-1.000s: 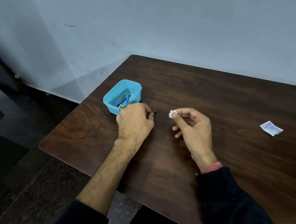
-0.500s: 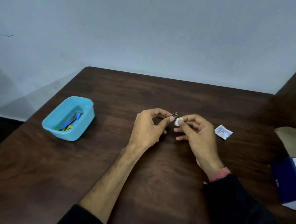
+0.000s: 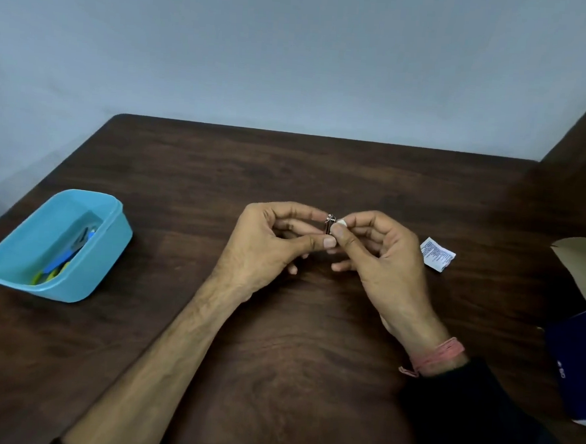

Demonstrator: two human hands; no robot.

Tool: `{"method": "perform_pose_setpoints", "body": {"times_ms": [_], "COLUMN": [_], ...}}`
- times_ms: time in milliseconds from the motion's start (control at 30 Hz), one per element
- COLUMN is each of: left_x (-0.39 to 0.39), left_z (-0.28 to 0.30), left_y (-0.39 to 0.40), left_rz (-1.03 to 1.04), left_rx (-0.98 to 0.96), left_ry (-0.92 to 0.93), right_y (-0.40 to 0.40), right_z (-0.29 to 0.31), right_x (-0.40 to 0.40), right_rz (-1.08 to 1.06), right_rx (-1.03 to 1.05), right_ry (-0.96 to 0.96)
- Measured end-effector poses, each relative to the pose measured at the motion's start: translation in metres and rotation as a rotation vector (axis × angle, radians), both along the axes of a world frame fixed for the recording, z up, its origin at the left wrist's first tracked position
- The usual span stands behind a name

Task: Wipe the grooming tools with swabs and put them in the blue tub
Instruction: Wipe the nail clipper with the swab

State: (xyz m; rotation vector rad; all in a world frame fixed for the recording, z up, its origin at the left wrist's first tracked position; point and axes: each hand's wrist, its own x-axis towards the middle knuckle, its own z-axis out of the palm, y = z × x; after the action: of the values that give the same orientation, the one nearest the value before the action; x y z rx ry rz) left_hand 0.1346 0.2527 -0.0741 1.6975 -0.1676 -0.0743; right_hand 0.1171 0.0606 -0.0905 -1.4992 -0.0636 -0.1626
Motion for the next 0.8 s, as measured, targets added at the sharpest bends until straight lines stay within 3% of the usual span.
{"method": "perform_pose_setpoints", "body": {"times_ms": [567, 800], "left_x": [-0.0001, -0.0008], "left_z": [0.0018, -0.0033], "left_y": [0.0004, -0.0012], "left_rz": [-0.024, 0.021], "left_rx": [0.015, 0.044], "left_ry": [0.065, -0.020], "right_y": [-0.0017, -0.0001], "right_z": [0.0024, 0.0043], "right_x": [-0.0013, -0.0028], "right_rz": [0.026, -0.031], "right_rx": [0.028, 0.015], "right_ry": [-0.009, -0.056]}}
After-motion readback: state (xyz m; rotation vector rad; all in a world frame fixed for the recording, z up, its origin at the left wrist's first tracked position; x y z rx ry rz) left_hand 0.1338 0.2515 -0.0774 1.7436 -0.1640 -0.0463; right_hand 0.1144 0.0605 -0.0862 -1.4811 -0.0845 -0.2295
